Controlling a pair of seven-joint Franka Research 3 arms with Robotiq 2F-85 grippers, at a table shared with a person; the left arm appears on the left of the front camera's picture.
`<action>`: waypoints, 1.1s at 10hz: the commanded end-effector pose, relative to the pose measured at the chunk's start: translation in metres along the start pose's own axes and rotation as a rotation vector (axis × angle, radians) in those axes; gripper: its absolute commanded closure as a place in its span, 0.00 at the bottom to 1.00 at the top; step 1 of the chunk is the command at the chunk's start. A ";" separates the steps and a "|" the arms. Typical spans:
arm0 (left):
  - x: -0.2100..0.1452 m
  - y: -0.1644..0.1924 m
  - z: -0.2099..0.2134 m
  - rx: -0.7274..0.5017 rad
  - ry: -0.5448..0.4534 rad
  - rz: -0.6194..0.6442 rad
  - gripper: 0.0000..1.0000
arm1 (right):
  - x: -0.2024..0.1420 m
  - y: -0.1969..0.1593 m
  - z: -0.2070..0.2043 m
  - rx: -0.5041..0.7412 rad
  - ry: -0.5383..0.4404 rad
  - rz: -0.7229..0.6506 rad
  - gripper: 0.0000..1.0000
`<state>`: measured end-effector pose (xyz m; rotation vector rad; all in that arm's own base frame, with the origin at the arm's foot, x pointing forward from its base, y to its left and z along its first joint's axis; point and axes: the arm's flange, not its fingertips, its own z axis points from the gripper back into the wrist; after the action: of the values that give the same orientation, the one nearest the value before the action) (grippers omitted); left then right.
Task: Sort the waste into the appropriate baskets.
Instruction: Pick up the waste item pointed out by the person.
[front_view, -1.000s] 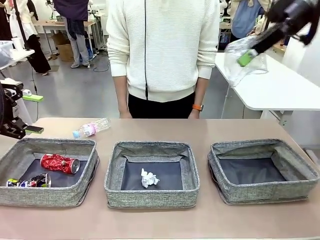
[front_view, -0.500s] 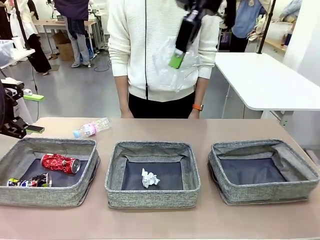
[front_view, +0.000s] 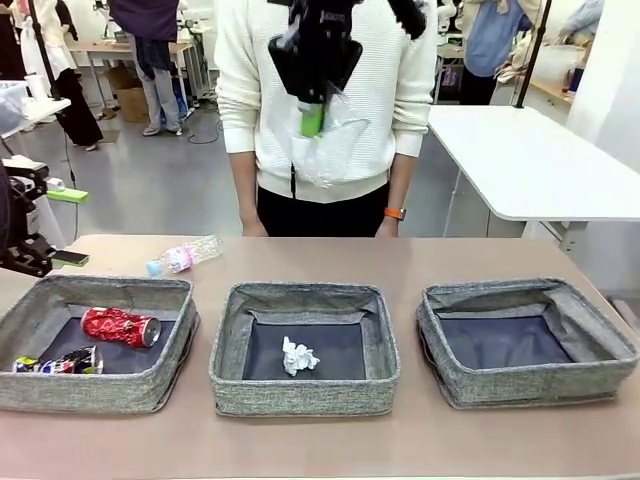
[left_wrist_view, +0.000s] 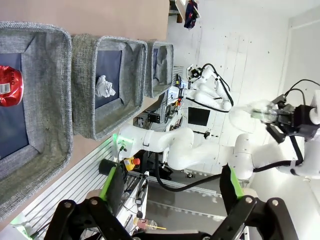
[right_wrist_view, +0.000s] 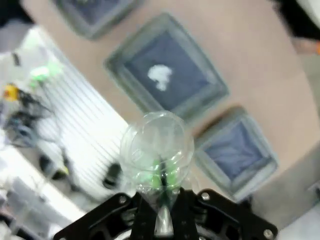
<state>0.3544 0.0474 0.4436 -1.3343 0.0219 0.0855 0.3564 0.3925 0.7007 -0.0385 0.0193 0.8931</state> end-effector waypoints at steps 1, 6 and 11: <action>-0.002 -0.001 0.002 -0.011 0.001 -0.021 0.00 | 0.001 -0.008 0.007 0.142 -0.091 -0.011 0.99; -0.002 -0.001 0.002 -0.011 0.001 -0.021 0.00 | 0.010 0.027 0.014 0.167 0.092 -0.419 0.99; -0.002 -0.001 0.002 -0.011 0.001 -0.021 0.00 | 0.005 0.034 0.027 0.386 -0.044 -0.779 0.99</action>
<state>0.3544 0.0476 0.4437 -1.3344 0.0216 0.0856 0.3430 0.4265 0.7410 0.3329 0.1461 0.1400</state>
